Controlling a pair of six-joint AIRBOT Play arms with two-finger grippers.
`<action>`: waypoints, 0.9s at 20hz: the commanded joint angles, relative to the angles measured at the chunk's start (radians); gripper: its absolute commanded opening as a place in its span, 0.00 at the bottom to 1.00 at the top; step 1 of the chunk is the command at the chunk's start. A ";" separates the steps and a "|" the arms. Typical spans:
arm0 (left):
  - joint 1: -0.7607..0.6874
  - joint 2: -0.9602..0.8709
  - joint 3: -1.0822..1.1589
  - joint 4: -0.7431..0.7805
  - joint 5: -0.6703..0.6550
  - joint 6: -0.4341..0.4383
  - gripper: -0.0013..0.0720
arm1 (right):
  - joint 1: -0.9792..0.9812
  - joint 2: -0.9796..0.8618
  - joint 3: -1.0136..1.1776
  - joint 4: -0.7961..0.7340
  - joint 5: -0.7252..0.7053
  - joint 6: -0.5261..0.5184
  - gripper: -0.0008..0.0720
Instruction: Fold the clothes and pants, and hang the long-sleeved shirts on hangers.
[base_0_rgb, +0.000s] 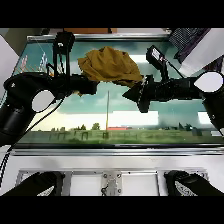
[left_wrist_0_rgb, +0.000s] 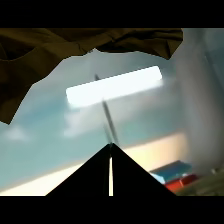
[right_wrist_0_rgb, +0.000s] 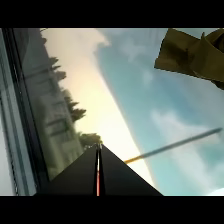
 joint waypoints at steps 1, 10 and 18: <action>-0.001 -0.001 0.001 0.000 0.000 0.000 0.04 | 0.001 -0.001 0.000 0.000 0.000 0.000 0.04; -0.001 -0.001 0.001 0.002 0.049 0.000 0.04 | 0.001 -0.001 0.000 0.000 0.000 0.000 0.04; 0.136 -0.074 0.001 0.006 0.158 0.009 0.60 | 0.001 -0.001 0.000 0.000 0.000 0.000 0.04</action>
